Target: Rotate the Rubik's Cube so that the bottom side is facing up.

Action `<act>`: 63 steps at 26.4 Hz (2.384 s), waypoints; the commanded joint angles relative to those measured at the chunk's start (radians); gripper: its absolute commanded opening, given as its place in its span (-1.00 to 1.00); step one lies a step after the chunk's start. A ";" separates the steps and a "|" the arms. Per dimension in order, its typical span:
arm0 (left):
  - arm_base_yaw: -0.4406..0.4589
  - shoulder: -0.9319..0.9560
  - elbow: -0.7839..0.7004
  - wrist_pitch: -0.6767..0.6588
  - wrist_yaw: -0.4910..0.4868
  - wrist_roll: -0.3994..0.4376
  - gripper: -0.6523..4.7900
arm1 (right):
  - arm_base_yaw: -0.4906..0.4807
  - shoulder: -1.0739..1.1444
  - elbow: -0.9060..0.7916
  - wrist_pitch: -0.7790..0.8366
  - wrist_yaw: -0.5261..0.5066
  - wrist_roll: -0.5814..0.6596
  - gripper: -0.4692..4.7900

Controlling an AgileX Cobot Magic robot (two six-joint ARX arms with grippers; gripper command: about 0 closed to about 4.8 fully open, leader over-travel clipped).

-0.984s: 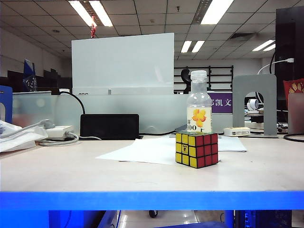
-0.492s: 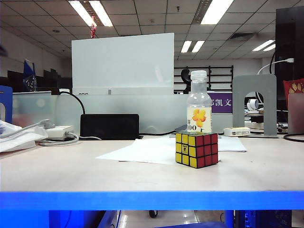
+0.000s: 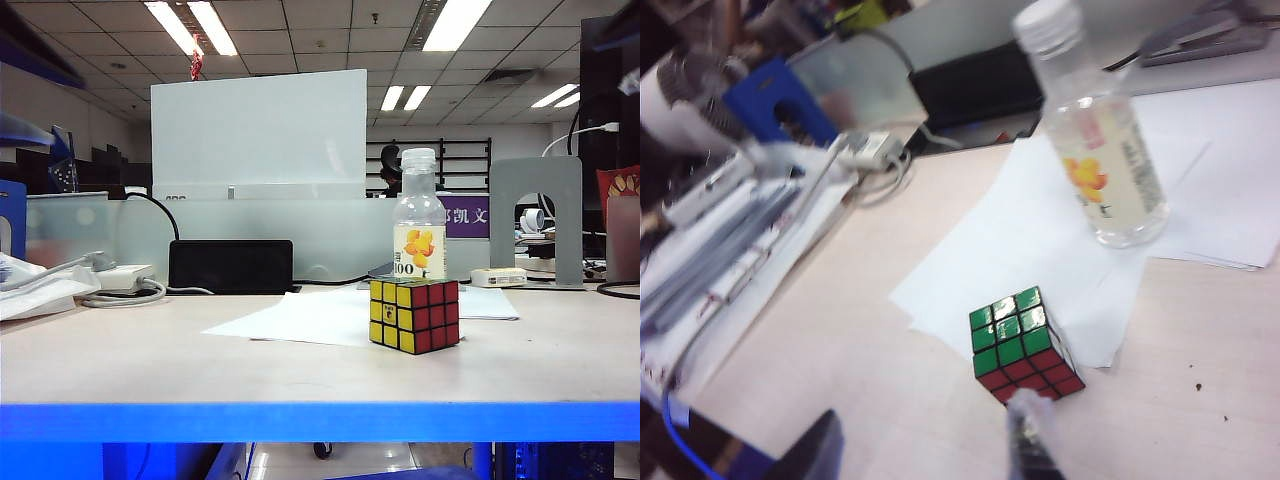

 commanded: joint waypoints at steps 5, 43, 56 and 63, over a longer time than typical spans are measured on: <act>-0.145 0.146 0.145 -0.119 -0.092 0.076 0.26 | 0.112 0.206 0.219 -0.232 0.031 -0.191 0.16; -0.147 0.217 0.349 -0.446 -0.156 0.201 0.26 | 0.446 1.034 0.802 -0.639 0.377 -0.527 0.88; -0.147 0.217 0.349 -0.496 -0.156 0.201 0.26 | 0.446 1.199 1.031 -0.703 0.422 -0.553 0.91; -0.147 0.217 0.349 -0.490 -0.157 0.202 0.26 | 0.446 1.258 1.035 -0.760 0.423 -0.559 0.90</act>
